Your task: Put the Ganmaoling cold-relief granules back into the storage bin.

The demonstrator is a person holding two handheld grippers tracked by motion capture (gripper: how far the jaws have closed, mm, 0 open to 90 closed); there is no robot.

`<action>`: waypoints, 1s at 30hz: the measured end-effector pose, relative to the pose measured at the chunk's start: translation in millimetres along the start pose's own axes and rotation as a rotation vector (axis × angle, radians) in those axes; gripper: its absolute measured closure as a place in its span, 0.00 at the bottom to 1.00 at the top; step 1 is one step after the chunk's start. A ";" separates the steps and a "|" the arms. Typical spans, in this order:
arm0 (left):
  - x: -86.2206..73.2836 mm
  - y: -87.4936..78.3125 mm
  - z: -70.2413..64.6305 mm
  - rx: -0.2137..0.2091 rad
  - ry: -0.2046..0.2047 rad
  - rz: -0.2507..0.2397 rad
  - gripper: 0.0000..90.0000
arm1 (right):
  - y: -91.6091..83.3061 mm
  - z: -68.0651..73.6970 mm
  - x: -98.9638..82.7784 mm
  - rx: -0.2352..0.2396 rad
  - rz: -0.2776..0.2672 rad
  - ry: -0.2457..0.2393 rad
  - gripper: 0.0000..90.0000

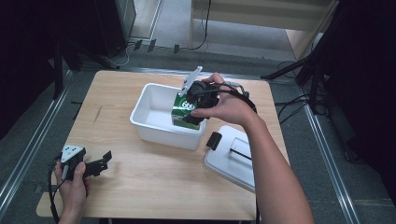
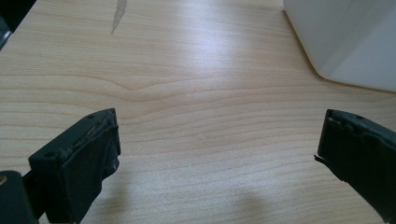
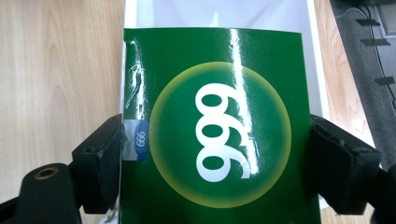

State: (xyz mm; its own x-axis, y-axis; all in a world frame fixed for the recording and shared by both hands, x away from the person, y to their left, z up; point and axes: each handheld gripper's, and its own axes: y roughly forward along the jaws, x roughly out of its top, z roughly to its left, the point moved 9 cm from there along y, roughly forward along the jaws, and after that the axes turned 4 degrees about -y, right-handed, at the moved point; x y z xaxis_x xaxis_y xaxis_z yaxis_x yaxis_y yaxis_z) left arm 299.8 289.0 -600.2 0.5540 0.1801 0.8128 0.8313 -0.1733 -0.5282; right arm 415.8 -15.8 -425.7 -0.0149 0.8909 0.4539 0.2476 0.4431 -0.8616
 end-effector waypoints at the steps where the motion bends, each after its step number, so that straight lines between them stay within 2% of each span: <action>1: 0.0 0.0 0.0 0.000 0.000 0.000 0.00 | 2.1 -1.8 -0.9 -0.006 -0.002 -0.003 0.18; 6: 0.0 0.0 0.0 0.000 0.000 0.000 0.00 | 14.3 -4.8 -9.6 -0.012 0.014 0.005 0.18; 13: -0.3 -0.3 0.0 -0.003 -0.001 0.003 0.00 | 31.1 -4.4 -15.9 0.005 0.021 0.012 0.18; 18: 0.0 -0.7 -0.7 -0.012 0.002 -0.002 0.00 | 44.5 -4.5 -19.2 0.001 0.047 -0.006 0.18; 21: 0.3 -0.6 -0.8 -0.014 -0.001 -0.005 0.00 | 51.3 -3.5 -19.8 0.021 0.046 -0.003 0.18; 30: 0.4 -0.7 -0.6 -0.017 -0.001 -0.005 0.00 | 69.0 -3.4 -27.5 0.035 0.082 0.002 0.18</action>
State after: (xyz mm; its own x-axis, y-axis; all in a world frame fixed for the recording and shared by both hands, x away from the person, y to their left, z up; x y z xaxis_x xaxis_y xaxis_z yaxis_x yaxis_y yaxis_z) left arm 299.4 288.6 -599.4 0.5501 0.1821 0.8150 0.8330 -0.1891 -0.5200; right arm 436.7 -10.1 -496.9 0.0064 0.9243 0.3817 0.2143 0.3715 -0.9034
